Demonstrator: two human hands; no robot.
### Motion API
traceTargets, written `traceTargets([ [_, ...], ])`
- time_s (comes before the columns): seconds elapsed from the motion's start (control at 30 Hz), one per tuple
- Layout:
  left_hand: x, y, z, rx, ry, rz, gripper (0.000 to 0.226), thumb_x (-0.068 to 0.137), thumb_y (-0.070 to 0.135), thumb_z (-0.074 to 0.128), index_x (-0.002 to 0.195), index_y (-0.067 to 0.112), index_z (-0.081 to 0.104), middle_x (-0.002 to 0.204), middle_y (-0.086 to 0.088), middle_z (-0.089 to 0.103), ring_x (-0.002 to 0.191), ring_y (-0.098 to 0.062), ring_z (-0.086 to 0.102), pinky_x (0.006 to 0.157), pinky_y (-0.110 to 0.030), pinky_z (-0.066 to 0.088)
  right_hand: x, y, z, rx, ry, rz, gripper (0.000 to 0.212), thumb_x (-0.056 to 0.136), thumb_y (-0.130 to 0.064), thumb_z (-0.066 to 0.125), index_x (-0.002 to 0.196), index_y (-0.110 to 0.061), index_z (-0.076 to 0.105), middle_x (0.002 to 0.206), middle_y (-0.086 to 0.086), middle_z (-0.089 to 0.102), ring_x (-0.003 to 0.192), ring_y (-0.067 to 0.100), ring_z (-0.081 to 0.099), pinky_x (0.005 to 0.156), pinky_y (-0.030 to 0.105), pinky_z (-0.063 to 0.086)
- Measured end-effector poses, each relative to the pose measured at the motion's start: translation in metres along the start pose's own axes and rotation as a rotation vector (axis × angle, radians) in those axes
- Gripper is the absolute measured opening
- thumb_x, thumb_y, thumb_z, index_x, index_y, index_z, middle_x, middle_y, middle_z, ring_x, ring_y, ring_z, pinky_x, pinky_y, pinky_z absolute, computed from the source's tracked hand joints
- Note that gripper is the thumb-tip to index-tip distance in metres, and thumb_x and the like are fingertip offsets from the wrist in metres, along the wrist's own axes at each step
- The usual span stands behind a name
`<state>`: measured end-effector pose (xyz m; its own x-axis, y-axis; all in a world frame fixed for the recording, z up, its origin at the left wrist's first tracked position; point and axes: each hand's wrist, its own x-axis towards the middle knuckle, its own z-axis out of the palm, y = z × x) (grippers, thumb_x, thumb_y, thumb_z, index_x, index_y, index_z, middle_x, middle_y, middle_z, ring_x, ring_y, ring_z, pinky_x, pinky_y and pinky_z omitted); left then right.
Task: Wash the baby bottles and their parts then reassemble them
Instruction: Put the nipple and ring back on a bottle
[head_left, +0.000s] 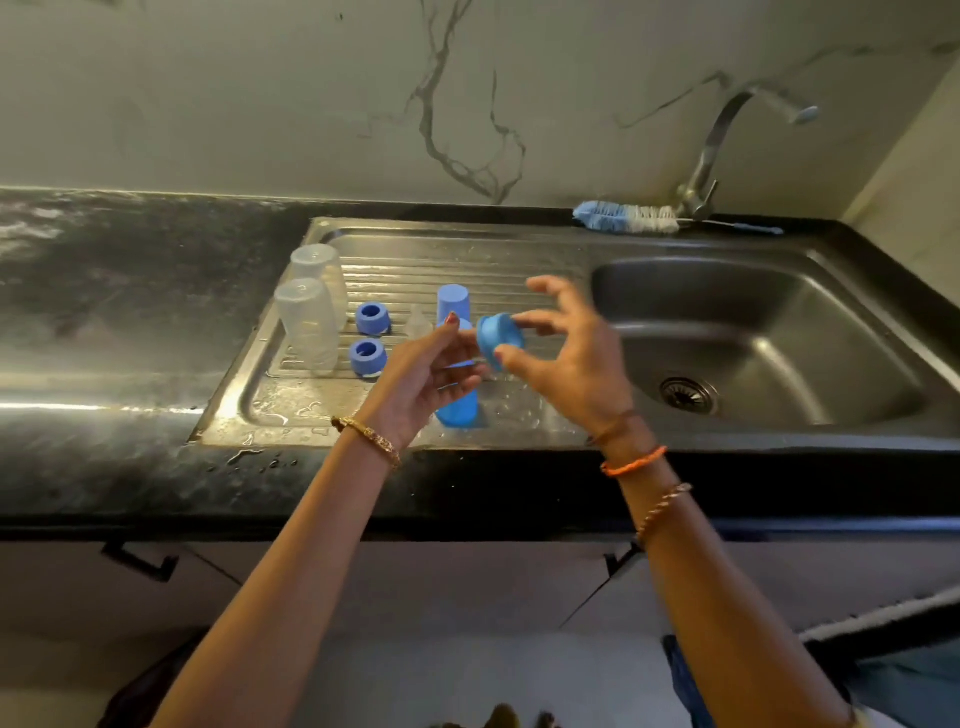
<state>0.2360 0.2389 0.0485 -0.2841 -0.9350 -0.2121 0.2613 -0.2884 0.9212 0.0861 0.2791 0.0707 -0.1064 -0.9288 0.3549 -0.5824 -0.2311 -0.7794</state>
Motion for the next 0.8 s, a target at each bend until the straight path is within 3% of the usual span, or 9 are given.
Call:
traceTargets([
  [0.13, -0.010, -0.001, -0.020, -0.034, 0.051, -0.008, 0.025, 0.094, 0.030, 0.049, 0.082, 0.015, 0.064, 0.073, 0.000, 0.069, 0.066, -0.010, 0.065, 0.067, -0.021, 0.054, -0.005, -0.010, 0.040, 0.026, -0.121, -0.012, 0.061, 0.075, -0.017, 0.075, 0.128, -0.014, 0.045, 0.110, 0.002, 0.066, 0.096, 0.013, 0.061, 0.076, 0.010, 0.042],
  [0.27, -0.017, -0.002, -0.037, -0.040, 0.096, -0.004, 0.018, 0.093, 0.024, 0.052, 0.084, 0.013, 0.063, 0.069, 0.001, 0.070, 0.063, -0.009, 0.066, 0.067, -0.023, 0.055, -0.003, -0.014, 0.059, 0.033, -0.186, -0.039, 0.065, 0.075, -0.014, 0.074, 0.132, -0.011, 0.041, 0.114, 0.006, 0.065, 0.100, 0.014, 0.060, 0.071, -0.001, 0.037],
  [0.47, -0.024, 0.004, -0.063, -0.187, 0.075, -0.058, 0.015, 0.092, 0.022, 0.052, 0.091, 0.012, 0.062, 0.076, -0.006, 0.071, 0.065, -0.017, 0.068, 0.068, -0.031, 0.057, 0.008, -0.027, 0.073, 0.031, -0.282, -0.085, 0.074, 0.075, -0.015, 0.075, 0.138, -0.009, 0.036, 0.118, 0.009, 0.064, 0.104, 0.014, 0.058, 0.071, -0.003, 0.036],
  [0.6, -0.023, 0.008, -0.075, -0.284, 0.161, -0.025, 0.014, 0.088, 0.024, 0.058, 0.095, 0.012, 0.059, 0.096, -0.013, 0.065, 0.076, -0.025, 0.068, 0.075, -0.036, 0.056, 0.023, -0.030, 0.074, -0.072, -0.335, -0.068, 0.057, 0.078, -0.033, 0.071, 0.128, -0.013, 0.053, 0.124, 0.005, 0.060, 0.109, 0.020, 0.057, 0.076, 0.018, 0.039],
  [0.67, -0.021, 0.009, -0.079, -0.333, 0.229, -0.004, 0.015, 0.087, 0.024, 0.060, 0.095, 0.011, 0.057, 0.101, -0.013, 0.062, 0.084, -0.026, 0.066, 0.077, -0.035, 0.055, 0.029, -0.028, 0.077, -0.303, -0.321, -0.094, 0.044, 0.084, -0.040, 0.063, 0.121, -0.017, 0.059, 0.117, 0.005, 0.062, 0.110, 0.023, 0.054, 0.083, 0.028, 0.040],
  [0.73, -0.021, 0.008, -0.081, -0.334, 0.292, 0.002, 0.012, 0.088, 0.024, 0.060, 0.093, 0.013, 0.057, 0.095, -0.009, 0.061, 0.082, -0.022, 0.064, 0.075, -0.030, 0.055, 0.032, -0.027, 0.085, -0.782, -0.424, -0.232, 0.040, 0.087, -0.046, 0.055, 0.119, -0.024, 0.060, 0.115, 0.004, 0.059, 0.114, 0.023, 0.046, 0.091, 0.033, 0.035],
  [0.8, -0.020, 0.006, -0.084, -0.336, 0.319, -0.002, 0.011, 0.089, 0.024, 0.059, 0.092, 0.014, 0.057, 0.092, -0.007, 0.060, 0.079, -0.019, 0.062, 0.072, -0.027, 0.055, 0.034, -0.024, 0.095, -1.090, -0.523, -0.363, 0.041, 0.088, -0.051, 0.051, 0.118, -0.025, 0.059, 0.116, 0.005, 0.056, 0.115, 0.023, 0.041, 0.091, 0.034, 0.032],
])
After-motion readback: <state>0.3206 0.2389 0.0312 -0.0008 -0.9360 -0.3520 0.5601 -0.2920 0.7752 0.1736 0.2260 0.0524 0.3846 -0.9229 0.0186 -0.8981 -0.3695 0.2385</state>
